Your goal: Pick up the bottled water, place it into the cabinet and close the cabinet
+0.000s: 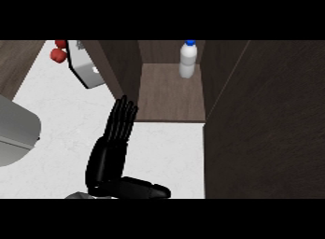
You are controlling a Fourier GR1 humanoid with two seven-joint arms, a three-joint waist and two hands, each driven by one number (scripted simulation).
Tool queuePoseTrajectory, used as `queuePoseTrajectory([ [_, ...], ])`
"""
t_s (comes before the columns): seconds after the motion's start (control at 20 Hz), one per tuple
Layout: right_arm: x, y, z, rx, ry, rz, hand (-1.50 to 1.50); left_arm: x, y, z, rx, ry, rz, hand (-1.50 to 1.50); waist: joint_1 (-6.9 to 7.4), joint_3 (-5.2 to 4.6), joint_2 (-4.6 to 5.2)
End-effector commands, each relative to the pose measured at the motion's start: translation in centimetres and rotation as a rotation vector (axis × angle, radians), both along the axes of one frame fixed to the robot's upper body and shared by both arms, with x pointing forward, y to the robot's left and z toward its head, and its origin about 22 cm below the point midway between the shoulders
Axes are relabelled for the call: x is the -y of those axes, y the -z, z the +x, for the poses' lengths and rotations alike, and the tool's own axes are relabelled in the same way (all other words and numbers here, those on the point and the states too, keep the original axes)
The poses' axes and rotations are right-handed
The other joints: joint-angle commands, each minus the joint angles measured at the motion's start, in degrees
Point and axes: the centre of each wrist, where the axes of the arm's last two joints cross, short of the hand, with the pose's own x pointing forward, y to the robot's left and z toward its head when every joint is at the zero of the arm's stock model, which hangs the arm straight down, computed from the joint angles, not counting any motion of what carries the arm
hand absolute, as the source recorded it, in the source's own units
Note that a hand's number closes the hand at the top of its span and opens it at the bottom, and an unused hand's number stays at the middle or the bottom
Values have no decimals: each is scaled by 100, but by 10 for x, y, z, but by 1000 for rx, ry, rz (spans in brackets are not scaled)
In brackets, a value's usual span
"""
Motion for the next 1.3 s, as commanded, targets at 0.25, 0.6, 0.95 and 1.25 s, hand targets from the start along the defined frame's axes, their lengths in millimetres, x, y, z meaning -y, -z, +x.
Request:
queuePoseTrajectory([
  [0.25, -42, -50, -5, 84, -136, -108, 150, -31, -2, -33, 5, -33, -16, -150, -35, -10, 4],
  [0.6, -72, -50, 1, 98, -175, -83, 150, -64, -9, -49, 4, -73, -7, -150, -32, -27, -35],
  [0.95, -104, -60, 6, 163, -236, -105, 150, -99, -15, -58, 6, -96, -26, -150, 73, -38, -19],
  [1.25, -126, -65, 20, 216, -247, -165, 150, -107, -17, -69, -2, -101, -29, -150, 122, -46, -41],
])
